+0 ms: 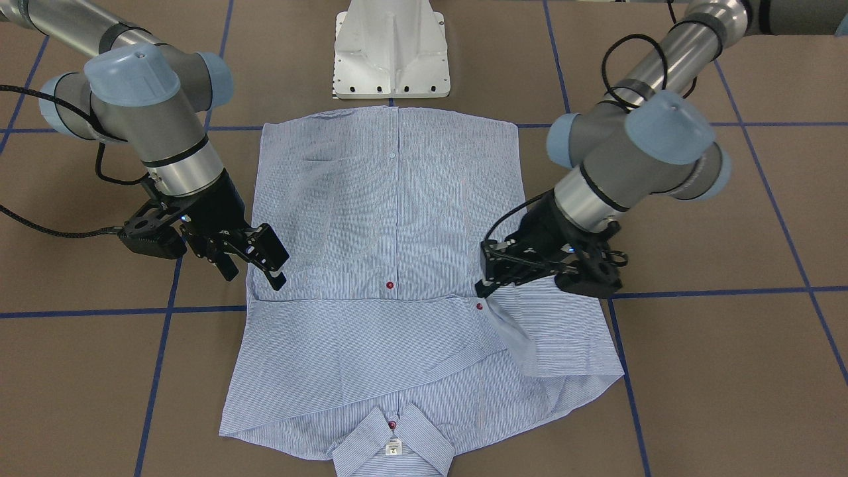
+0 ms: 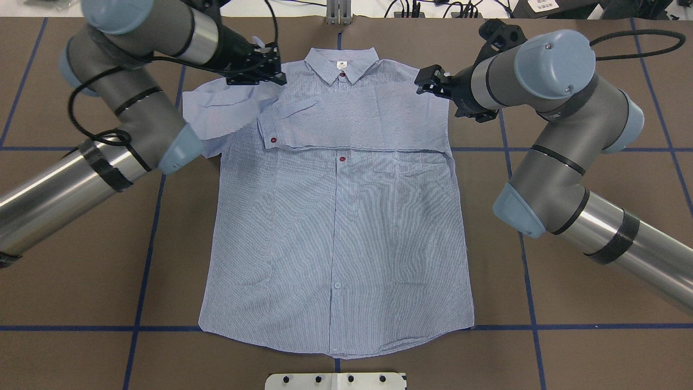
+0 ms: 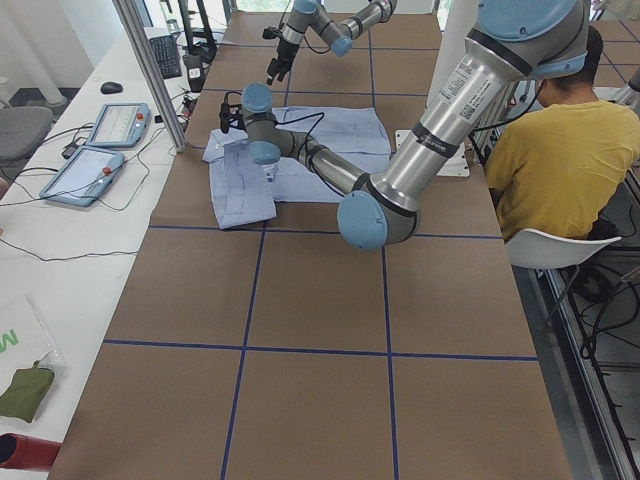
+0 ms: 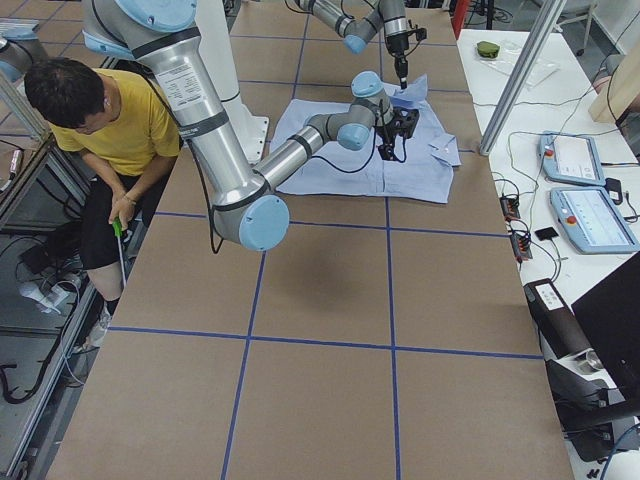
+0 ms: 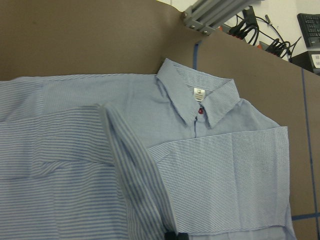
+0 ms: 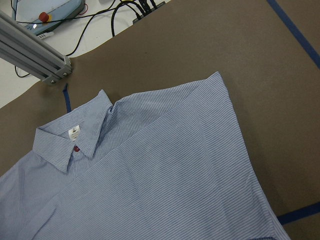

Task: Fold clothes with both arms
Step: 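Fold the sleeve across with the left gripper while the right moves to the shoulder, then release the sleeve with the left gripper and move both grippers toward the hem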

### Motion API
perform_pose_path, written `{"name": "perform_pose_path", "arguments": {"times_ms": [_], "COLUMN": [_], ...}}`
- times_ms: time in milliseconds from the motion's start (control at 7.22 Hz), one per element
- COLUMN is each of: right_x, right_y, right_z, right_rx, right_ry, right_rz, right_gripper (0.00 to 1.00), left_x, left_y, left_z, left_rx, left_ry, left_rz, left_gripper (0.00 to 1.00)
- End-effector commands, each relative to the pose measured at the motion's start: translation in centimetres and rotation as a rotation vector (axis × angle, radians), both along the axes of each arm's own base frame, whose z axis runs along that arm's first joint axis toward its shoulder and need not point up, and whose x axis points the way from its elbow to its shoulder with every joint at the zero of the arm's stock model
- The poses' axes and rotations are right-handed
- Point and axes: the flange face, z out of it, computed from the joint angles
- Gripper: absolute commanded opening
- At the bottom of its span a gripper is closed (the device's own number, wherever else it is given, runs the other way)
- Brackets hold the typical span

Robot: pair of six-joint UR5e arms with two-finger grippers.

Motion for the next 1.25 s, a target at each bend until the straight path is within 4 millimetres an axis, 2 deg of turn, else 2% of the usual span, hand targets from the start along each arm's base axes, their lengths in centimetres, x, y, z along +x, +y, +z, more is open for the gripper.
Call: {"name": "perform_pose_path", "arguments": {"times_ms": [0,139,416,832,1109], "right_x": [1.0,1.5,1.6,1.8,4.0], "right_y": [1.0,1.6,1.7,1.8,3.7], "right_z": [2.0,3.0,3.3,3.6,6.6], "right_rx": [-0.013,-0.018,-0.02,-0.022,-0.04], "right_ry": [0.012,0.018,0.022,0.025,0.051], "right_rz": [-0.008,-0.018,-0.018,-0.016,-0.018], "right_gripper": [1.0,1.0,1.0,1.0,1.0], "left_x": [7.1,9.8,12.7,15.2,16.8], "left_y": [2.3,1.8,3.6,5.5,6.3], "left_z": [-5.0,-6.7,-7.1,-8.5,-9.4], "left_rx": [0.017,0.016,0.017,0.024,0.02], "left_ry": [0.026,0.016,0.012,0.021,0.022], "left_rz": [-0.034,-0.054,-0.056,-0.034,-0.046], "left_gripper": [0.0,0.0,0.0,0.0,0.0]}}
